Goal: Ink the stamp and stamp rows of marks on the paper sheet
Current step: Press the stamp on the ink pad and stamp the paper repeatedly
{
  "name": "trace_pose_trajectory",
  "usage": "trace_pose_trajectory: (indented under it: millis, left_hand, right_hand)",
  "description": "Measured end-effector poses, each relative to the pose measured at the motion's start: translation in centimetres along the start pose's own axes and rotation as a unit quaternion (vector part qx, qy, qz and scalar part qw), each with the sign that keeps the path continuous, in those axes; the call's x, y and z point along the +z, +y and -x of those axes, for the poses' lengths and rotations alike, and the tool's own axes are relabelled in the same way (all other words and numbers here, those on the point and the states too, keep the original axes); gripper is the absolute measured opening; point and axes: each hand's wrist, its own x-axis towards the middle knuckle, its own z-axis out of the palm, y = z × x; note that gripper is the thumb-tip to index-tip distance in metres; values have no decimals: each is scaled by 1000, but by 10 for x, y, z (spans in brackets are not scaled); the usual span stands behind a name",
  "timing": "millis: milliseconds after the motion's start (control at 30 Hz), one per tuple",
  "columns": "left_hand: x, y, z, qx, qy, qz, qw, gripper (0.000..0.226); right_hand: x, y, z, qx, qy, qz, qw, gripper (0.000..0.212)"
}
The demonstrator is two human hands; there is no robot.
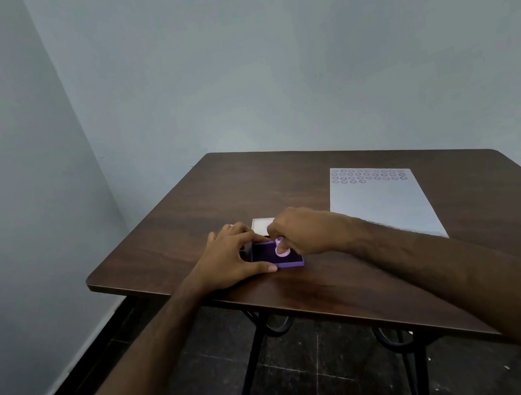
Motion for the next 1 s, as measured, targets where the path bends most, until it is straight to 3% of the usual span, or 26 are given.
trace_pose_trajectory:
  millis: [167, 433, 633, 800, 1000]
  left_hand:
    - [1, -1, 1, 3, 7, 3, 1000, 64]
    - [-1, 0, 1, 8, 8, 10, 1000, 61]
    - [-1, -1, 1, 7, 4, 1, 1000, 63]
    - [-1, -1, 1, 8, 7, 0, 1000, 62]
    - [-2, 1, 2, 5, 2, 2, 1000, 60]
  right_hand:
    - [-5, 2, 5, -47, -11, -17, 999, 3]
    - [-4, -6, 0, 4, -13, 7, 1000, 11]
    - [-10, -4, 3, -51, -37, 0, 998, 5]
    - [-8, -11, -8, 8, -35, -3, 999, 45]
    - [-1, -15, -12, 47, -22, 30, 998, 36]
